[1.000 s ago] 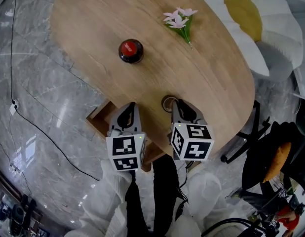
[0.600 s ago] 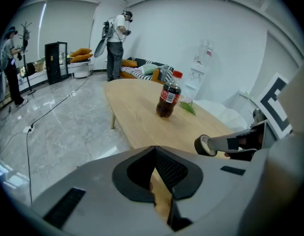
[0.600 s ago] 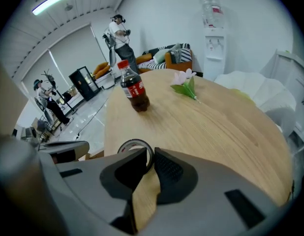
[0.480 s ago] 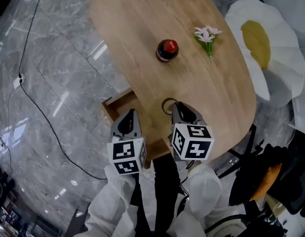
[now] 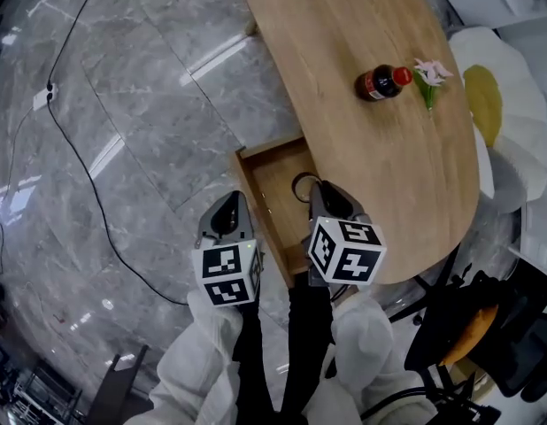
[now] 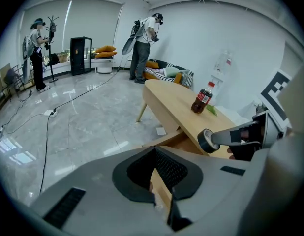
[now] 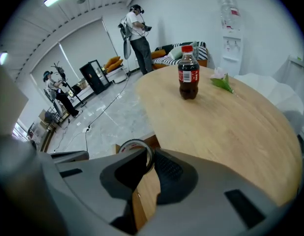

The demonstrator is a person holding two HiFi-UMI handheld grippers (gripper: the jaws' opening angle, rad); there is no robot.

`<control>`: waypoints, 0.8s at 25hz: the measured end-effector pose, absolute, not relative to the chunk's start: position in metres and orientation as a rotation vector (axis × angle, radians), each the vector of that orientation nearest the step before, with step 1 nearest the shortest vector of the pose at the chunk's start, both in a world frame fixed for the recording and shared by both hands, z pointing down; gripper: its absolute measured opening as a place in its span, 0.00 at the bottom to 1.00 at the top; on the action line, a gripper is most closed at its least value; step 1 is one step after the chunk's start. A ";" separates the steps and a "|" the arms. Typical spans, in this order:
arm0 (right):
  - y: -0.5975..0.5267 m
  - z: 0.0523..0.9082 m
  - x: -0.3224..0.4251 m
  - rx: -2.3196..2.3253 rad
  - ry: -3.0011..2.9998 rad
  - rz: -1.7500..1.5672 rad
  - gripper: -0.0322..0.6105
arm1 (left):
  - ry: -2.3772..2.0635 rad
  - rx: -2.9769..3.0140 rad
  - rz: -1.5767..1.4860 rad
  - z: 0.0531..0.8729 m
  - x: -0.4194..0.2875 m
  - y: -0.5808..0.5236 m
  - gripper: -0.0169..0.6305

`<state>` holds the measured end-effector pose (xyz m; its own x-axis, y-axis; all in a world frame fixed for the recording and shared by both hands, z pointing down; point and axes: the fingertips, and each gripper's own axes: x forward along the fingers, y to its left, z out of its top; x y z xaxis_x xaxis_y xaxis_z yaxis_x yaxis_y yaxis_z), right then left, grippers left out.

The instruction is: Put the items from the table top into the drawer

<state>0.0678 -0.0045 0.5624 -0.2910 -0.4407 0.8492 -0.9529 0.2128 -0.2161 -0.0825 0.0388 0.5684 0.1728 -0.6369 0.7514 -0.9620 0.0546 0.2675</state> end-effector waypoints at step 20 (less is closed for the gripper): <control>0.030 0.628 0.039 1.304 -1.762 1.110 0.21 | -1.410 1.739 0.565 0.608 -0.095 0.060 0.02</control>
<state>0.0388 0.0297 0.6275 -0.2748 -0.3900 0.8789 -0.9611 0.1376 -0.2395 -0.0952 0.0598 0.6084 0.2761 -0.5881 0.7602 -0.9504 -0.0492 0.3071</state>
